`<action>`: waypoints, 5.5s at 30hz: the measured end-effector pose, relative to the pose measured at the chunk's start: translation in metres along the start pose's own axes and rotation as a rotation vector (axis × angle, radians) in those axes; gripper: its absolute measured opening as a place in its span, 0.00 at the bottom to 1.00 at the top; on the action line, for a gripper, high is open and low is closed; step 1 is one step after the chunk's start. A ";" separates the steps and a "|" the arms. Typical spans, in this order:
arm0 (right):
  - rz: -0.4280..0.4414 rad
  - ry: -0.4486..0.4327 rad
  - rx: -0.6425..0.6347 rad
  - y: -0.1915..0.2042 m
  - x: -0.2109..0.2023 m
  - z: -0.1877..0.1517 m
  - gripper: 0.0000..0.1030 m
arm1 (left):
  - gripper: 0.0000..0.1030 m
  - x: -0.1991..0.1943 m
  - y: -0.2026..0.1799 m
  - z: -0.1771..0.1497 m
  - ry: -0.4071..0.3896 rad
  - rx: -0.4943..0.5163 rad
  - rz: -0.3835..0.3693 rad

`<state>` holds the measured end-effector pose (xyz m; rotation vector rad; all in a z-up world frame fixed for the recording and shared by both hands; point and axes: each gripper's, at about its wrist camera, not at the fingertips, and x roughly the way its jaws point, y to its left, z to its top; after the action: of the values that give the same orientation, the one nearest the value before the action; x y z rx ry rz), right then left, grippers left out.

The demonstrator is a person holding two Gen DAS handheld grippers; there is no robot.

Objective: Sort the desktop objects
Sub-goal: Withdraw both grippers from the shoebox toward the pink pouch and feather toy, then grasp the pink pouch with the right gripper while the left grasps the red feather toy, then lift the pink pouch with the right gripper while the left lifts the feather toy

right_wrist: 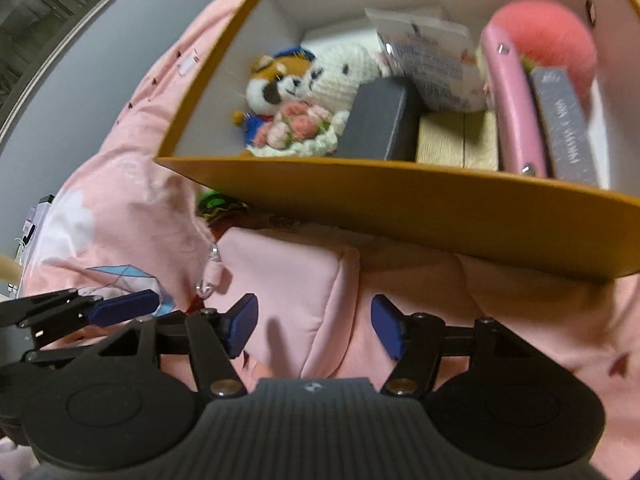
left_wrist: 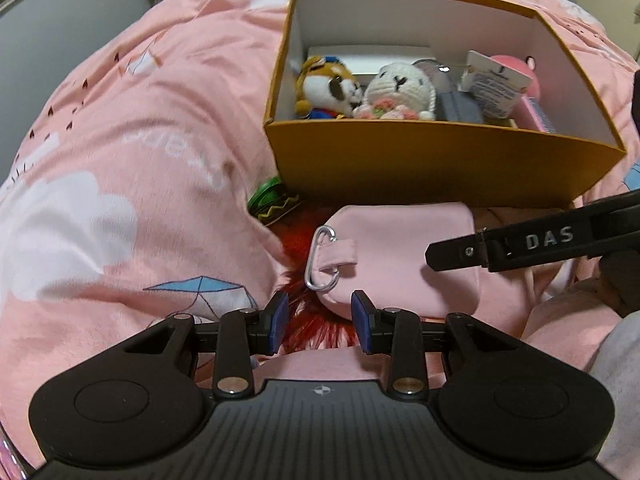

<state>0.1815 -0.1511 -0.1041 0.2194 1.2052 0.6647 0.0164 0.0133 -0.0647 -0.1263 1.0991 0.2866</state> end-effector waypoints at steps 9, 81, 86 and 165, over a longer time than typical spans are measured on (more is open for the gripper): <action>0.005 0.002 -0.002 0.000 0.001 -0.003 0.31 | 0.39 0.010 0.006 -0.001 0.027 -0.037 -0.031; -0.383 -0.020 -0.737 0.055 -0.030 -0.048 0.36 | 0.52 -0.016 -0.011 -0.007 -0.094 0.085 0.009; -0.319 -0.086 -0.679 0.056 -0.064 -0.039 0.32 | 0.52 -0.014 -0.009 -0.002 -0.085 0.076 0.010; -0.508 -0.342 -0.246 -0.012 -0.106 0.071 0.22 | 0.05 0.086 0.040 0.018 0.095 -0.267 -0.156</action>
<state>0.2294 -0.2091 -0.0008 -0.1733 0.7943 0.3062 0.0570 0.0705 -0.1315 -0.4651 1.1345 0.2881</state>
